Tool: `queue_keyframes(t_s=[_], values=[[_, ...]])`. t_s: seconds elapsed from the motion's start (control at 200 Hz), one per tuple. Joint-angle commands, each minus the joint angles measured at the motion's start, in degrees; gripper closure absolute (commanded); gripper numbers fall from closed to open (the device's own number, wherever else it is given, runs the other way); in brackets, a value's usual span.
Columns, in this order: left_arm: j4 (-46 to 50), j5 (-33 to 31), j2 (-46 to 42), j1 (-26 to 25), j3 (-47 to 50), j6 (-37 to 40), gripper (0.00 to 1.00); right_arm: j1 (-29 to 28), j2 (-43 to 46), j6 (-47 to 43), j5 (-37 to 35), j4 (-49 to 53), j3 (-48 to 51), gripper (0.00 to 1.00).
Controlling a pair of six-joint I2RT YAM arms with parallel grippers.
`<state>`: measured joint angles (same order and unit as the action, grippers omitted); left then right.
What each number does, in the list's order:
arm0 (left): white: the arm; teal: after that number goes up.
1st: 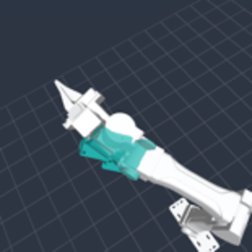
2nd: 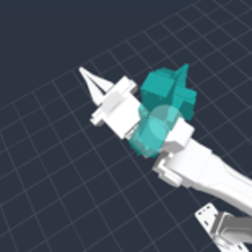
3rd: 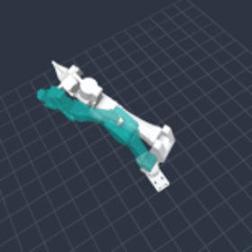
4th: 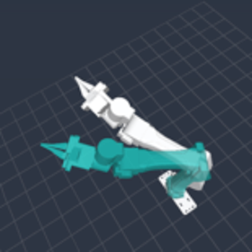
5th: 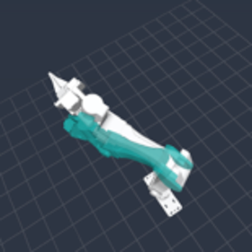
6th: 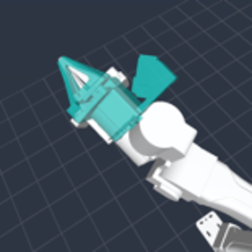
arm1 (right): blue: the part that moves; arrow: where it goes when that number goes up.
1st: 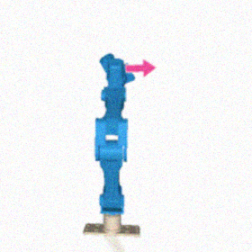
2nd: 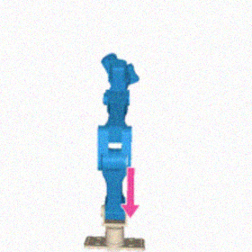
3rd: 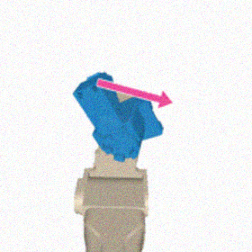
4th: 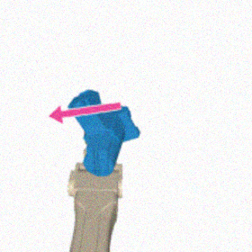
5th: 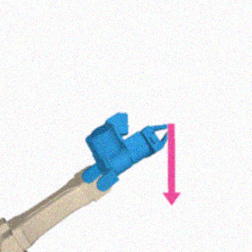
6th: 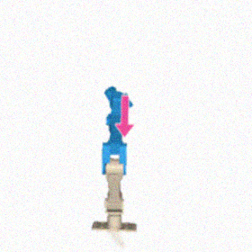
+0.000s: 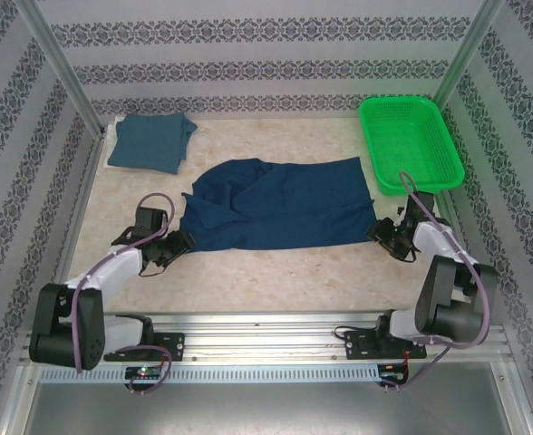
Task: Fold and stack the t-shirts
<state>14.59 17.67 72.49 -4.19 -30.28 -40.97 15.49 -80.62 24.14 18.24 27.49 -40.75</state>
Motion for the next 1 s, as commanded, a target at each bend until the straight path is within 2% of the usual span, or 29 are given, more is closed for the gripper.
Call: queue_keyframes(t_s=[0.0, 0.09, 0.22, 0.36, 0.42, 0.46, 0.594, 0.699, 0.869, 0.994], values=[[-5.7, -1.4, 4.2, -0.7, 0.0, -1.4, 0.44, -0.4, -3.5, 1.0, -0.8, -2.5, -1.7, 0.46], [-8.9, -1.7, 6.7, -0.9, -0.2, -2.2, 0.45, -0.4, -5.8, 0.6, -2.2, -2.7, -3.2, 0.47], [-11.8, -2.7, 10.2, -1.6, -1.5, -2.2, 0.53, -0.5, -8.8, 1.5, -0.7, -5.4, -4.2, 0.5], [-11.5, -2.5, 12.9, -1.6, -2.3, -0.6, 0.77, -0.9, -12.4, 1.3, 0.0, -6.0, -6.0, 0.67], [-10.1, -4.2, 12.9, -1.6, -3.0, 0.7, 0.93, -0.7, -12.5, 0.7, -0.6, -5.3, -6.6, 0.77], [-9.4, -5.4, 12.8, -1.6, -3.7, 1.4, 1.0, -0.7, -12.2, 0.5, -0.8, -5.2, -6.8, 0.79], [-7.3, -5.1, 13.3, -1.6, -7.9, 3.1, 1.0, -0.8, -12.1, 0.1, 0.5, -5.0, -8.0, 0.94], [-5.7, -3.2, 10.2, -1.8, -7.4, 3.5, 1.0, -0.9, -11.6, -0.5, 1.9, -4.5, -8.1, 0.94], [-1.3, -6.8, 2.8, -1.5, -2.6, 6.2, 1.0, -0.6, -7.4, -0.9, -0.7, -3.6, -6.0, 0.97], [0.0, -6.6, -0.5, 0.6, -0.2, 6.8, 1.0, 0.0, -5.5, -1.2, -1.4, -2.0, -6.0, 1.0]])
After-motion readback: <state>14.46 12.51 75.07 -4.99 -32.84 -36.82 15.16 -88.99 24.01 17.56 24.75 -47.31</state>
